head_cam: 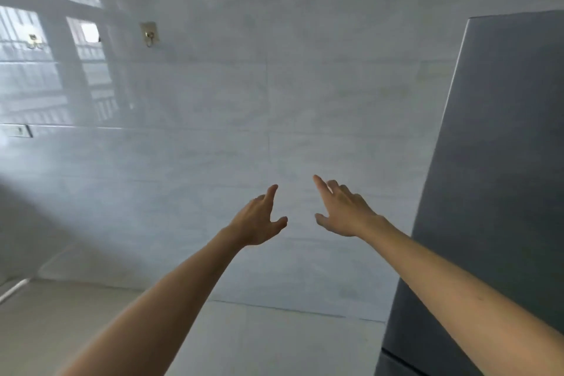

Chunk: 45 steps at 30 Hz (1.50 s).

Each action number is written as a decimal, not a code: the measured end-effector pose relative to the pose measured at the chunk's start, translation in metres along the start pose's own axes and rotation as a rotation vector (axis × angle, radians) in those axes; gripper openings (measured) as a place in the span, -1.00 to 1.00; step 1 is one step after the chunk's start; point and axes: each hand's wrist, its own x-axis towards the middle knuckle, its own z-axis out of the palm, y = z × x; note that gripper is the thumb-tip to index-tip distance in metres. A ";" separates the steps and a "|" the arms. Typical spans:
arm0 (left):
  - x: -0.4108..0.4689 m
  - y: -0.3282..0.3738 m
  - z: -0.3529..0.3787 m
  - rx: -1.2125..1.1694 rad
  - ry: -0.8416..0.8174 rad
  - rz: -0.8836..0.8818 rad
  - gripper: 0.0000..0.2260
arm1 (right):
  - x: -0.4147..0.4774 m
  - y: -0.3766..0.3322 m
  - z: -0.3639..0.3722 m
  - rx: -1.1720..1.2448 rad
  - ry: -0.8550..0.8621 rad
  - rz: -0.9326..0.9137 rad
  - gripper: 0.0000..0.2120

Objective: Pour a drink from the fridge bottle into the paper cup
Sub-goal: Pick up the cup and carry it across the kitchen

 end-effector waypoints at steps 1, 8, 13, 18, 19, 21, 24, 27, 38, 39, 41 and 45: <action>-0.016 -0.014 -0.011 0.040 0.014 -0.032 -0.26 | 0.004 -0.018 0.003 0.005 -0.011 -0.036 -0.21; -0.124 -0.104 -0.084 0.236 0.144 -0.269 -0.28 | 0.033 -0.141 0.008 0.043 -0.050 -0.252 -0.20; -0.187 -0.147 -0.121 0.292 0.176 -0.442 -0.27 | 0.051 -0.222 0.006 0.075 -0.053 -0.414 -0.19; -0.242 -0.182 -0.157 0.317 0.217 -0.651 -0.21 | 0.077 -0.301 0.006 0.091 -0.066 -0.592 -0.18; -0.251 -0.187 -0.163 0.321 0.233 -0.693 -0.21 | 0.081 -0.317 0.006 0.088 -0.066 -0.633 -0.18; -0.270 -0.196 -0.174 0.328 0.252 -0.779 -0.22 | 0.089 -0.347 0.006 0.087 -0.074 -0.711 -0.18; -0.296 -0.208 -0.187 0.347 0.252 -0.909 -0.22 | 0.098 -0.388 0.008 0.116 -0.098 -0.816 -0.19; -0.316 -0.218 -0.196 0.362 0.247 -1.022 -0.18 | 0.103 -0.419 0.011 0.146 -0.120 -0.913 -0.19; -0.357 -0.224 -0.189 0.416 0.273 -1.285 -0.21 | 0.117 -0.492 0.038 0.223 -0.183 -1.182 -0.16; -0.365 -0.225 -0.188 0.416 0.275 -1.310 -0.22 | 0.113 -0.501 0.042 0.236 -0.198 -1.208 -0.16; -0.381 -0.226 -0.186 0.413 0.282 -1.364 -0.22 | 0.105 -0.519 0.047 0.245 -0.213 -1.270 -0.16; -0.412 -0.231 -0.186 0.408 0.290 -1.459 -0.23 | 0.088 -0.559 0.054 0.253 -0.218 -1.376 -0.17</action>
